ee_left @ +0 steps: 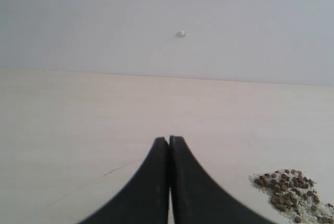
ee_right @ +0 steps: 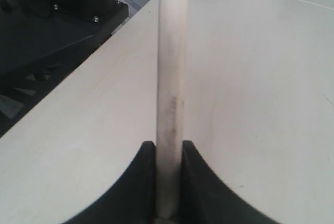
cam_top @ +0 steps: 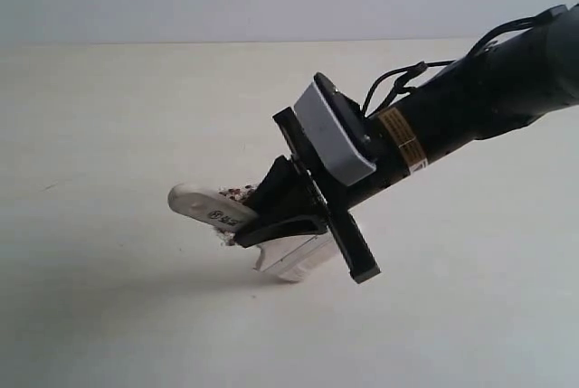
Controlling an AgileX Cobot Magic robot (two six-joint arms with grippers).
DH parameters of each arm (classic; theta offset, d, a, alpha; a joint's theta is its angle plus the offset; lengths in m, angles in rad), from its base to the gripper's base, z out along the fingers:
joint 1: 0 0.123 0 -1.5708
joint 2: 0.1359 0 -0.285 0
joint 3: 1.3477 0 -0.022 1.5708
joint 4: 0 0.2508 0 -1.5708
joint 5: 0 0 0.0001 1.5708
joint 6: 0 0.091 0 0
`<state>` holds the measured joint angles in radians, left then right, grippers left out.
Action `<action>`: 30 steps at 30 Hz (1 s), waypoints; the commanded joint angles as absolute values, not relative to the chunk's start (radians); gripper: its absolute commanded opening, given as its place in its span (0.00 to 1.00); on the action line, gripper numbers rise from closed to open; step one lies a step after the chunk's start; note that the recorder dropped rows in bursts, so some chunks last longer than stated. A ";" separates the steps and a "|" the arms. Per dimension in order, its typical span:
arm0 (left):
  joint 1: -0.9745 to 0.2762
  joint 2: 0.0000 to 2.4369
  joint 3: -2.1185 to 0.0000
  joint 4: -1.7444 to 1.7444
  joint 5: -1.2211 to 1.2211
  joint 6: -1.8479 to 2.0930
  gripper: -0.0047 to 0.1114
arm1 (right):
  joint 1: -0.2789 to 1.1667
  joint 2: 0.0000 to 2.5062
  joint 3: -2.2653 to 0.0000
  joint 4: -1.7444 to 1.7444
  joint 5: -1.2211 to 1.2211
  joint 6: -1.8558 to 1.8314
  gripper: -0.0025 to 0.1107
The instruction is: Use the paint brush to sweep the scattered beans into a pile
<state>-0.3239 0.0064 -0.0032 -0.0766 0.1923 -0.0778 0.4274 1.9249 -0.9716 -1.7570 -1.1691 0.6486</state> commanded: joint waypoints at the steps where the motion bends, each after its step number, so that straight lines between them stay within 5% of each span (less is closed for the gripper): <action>1: -0.330 0.000 0.000 -0.075 0.193 -0.080 0.04 | 0.423 1.949 -0.973 -1.744 -1.140 0.623 0.02; 30: -0.330 0.000 0.000 -0.075 0.193 -0.080 0.04 | 0.423 2.012 -0.987 -1.546 -1.079 0.413 0.02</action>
